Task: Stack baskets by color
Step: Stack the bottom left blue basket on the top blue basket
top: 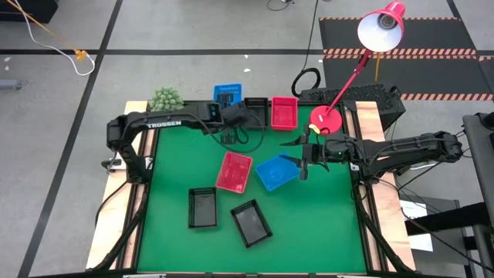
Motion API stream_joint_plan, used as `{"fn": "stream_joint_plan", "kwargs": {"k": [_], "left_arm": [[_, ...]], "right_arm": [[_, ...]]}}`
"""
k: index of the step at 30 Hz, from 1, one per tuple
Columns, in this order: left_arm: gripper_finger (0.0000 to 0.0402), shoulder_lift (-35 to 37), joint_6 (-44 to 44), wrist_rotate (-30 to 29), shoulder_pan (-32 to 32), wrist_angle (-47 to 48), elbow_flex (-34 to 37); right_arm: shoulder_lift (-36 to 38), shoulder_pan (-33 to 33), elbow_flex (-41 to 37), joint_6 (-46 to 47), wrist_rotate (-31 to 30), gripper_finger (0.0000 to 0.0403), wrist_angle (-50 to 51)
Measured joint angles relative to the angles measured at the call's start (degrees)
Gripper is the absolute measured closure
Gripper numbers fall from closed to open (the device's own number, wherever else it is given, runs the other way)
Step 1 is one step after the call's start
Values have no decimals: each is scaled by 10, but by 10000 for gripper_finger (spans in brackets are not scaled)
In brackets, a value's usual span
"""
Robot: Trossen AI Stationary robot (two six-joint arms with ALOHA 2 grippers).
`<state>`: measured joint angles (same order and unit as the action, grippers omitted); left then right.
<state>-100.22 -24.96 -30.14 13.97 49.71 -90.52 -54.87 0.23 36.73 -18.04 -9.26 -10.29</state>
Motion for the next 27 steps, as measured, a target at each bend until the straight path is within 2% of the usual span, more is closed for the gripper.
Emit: {"fn": "stream_joint_plan", "kwargs": {"k": [8,27], "left_arm": [[397,0,-34,33,32,-63,55],[388,0,-113,62,79,-225,199]], "right_arm": [[0,0,0,15,0,243,8],[0,0,0,9,0,243,12]]}}
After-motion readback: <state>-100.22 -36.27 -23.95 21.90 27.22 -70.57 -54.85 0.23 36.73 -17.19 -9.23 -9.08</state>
